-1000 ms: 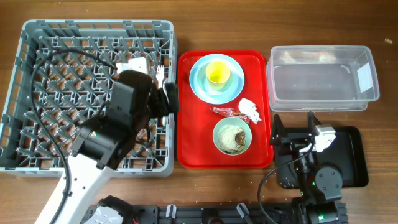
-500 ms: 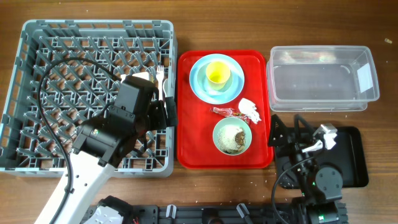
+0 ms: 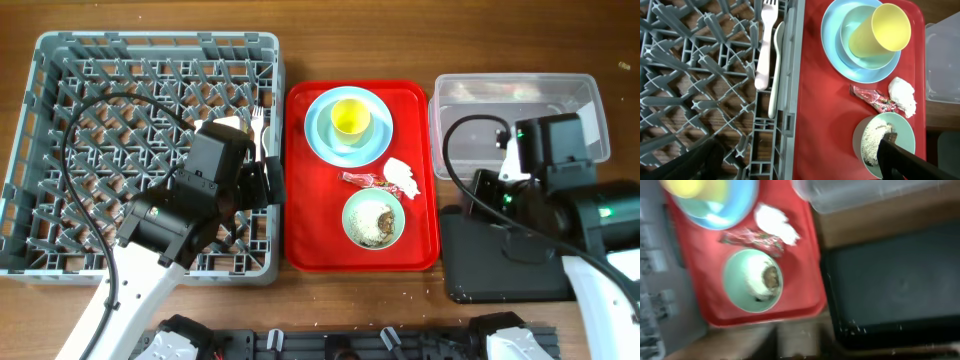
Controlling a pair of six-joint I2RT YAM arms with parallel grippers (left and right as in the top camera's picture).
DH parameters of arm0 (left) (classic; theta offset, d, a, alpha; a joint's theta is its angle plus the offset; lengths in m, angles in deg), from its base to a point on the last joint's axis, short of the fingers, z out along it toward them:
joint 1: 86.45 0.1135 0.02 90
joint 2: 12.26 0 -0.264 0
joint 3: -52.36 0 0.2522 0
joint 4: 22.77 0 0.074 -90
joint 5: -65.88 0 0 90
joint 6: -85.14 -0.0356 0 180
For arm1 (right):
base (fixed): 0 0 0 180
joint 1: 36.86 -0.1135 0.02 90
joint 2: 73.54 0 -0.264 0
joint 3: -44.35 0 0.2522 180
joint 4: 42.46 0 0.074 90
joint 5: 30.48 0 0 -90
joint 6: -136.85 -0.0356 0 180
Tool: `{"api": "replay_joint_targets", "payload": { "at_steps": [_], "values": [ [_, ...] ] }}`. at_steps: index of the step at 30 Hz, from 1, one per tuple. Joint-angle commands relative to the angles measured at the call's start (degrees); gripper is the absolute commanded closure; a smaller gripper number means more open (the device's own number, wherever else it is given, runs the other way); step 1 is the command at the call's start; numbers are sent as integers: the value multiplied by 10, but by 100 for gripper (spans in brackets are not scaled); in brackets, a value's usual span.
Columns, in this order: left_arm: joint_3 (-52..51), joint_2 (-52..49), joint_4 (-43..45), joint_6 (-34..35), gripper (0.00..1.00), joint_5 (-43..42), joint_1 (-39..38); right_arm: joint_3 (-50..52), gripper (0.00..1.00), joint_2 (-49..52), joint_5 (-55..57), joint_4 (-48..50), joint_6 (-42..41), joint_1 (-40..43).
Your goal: Sort waste into correct bins and load items into the dishwasher rack
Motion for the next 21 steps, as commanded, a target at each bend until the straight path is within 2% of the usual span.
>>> {"api": "replay_joint_targets", "payload": {
  "at_steps": [1, 2, 4, 5, 6, 8, 10, 12, 15, 19, 20, 21],
  "values": [
    [1, -1, 1, 1, 0, -5, 2, 112, 96, -19, 10, 2, -71, 1],
    [1, -1, 1, 1, 0, -5, 2, 161, 95, -31, -11, 15, -80, 1],
    [1, -1, 1, 1, 0, -5, 2, 231, 83, -38, -71, 64, -83, 1],
    [1, -1, 1, 1, 0, -5, 2, 252, 80, -35, -68, 83, -92, 1],
    [1, -1, 1, 1, 0, -5, 2, 290, 73, -31, -63, 124, -125, 1],
    [1, -1, 1, 1, 0, -5, 2, 318, 60, -21, -57, 165, -131, 0],
    [1, -1, 1, 1, 0, -5, 2, 347, 55, 2, -41, 223, -130, 0],
    [1, -1, 1, 1, 0, -5, 2, 362, 55, 28, -24, 254, -129, 0],
    [1, -1, 1, 1, 0, -5, 2, 363, 63, 86, -8, 291, -123, 0],
    [1, -1, 1, 1, 0, -5, 2, 363, 69, 117, -31, 303, -111, 0],
    [1, -1, 1, 1, 0, -5, 2, 362, 81, 117, -31, 302, -105, 0],
    [1, -1, 1, 1, 0, -5, 2, 358, 85, 117, -29, 299, -97, 0]
  ]
}}
